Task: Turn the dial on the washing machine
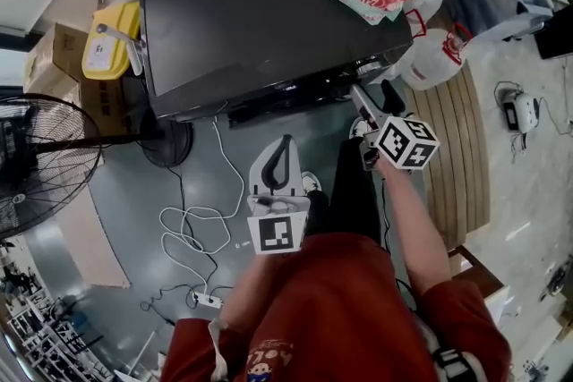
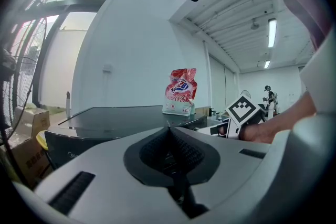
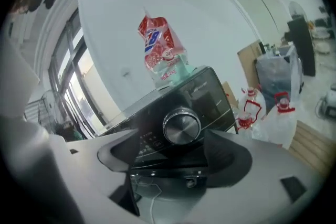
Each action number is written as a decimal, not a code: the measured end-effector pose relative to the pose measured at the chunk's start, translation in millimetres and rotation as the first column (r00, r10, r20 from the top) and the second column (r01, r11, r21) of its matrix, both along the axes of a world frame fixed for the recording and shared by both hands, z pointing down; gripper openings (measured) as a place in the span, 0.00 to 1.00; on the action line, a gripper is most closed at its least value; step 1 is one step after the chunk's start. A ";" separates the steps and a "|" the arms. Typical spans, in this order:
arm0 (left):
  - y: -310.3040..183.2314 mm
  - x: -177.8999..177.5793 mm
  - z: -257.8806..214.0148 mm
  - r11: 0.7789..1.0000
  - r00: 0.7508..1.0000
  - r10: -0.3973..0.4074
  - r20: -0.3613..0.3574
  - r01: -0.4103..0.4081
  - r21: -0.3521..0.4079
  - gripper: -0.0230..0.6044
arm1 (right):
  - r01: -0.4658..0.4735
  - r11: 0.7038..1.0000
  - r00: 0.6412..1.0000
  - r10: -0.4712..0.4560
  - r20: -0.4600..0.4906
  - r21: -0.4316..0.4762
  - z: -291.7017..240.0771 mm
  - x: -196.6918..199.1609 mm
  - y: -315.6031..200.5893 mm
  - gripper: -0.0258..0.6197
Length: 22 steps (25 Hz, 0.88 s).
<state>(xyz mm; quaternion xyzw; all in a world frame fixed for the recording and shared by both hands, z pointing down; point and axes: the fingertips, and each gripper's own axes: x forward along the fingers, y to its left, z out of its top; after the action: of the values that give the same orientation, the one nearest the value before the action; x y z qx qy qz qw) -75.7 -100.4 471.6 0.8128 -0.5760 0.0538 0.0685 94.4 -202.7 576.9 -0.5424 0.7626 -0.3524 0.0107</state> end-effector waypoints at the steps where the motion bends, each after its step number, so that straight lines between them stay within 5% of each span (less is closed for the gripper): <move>1: 0.2 -0.7 -0.3 1.000 1.000 -0.002 -0.002 0.002 0.002 0.05 | 0.012 1.000 0.998 -0.011 -0.056 0.012 -1.1 -0.2 0.3 0.62; 5: 1.5 -3.5 1.9 1.000 1.000 -0.006 0.000 0.006 0.001 0.05 | 0.034 0.999 0.962 -0.023 -0.272 0.037 -3.4 4.2 0.6 0.62; 11: 0.1 -5.6 4.5 1.000 1.000 -0.014 -0.005 0.014 0.001 0.05 | 0.138 0.989 0.821 -0.084 -0.565 0.054 -3.8 2.4 -1.9 0.62; 22: -4.1 -7.0 7.2 1.000 1.000 -0.020 0.004 0.020 -0.002 0.05 | 0.240 0.969 0.591 -0.102 -0.800 0.054 1.0 -1.7 -18.8 0.60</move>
<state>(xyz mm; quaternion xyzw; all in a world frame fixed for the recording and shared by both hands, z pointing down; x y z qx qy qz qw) -82.7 -104.5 478.8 0.8067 -0.5843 0.0552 0.0688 92.7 -221.5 577.9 -0.5633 0.7620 -0.0148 -0.3190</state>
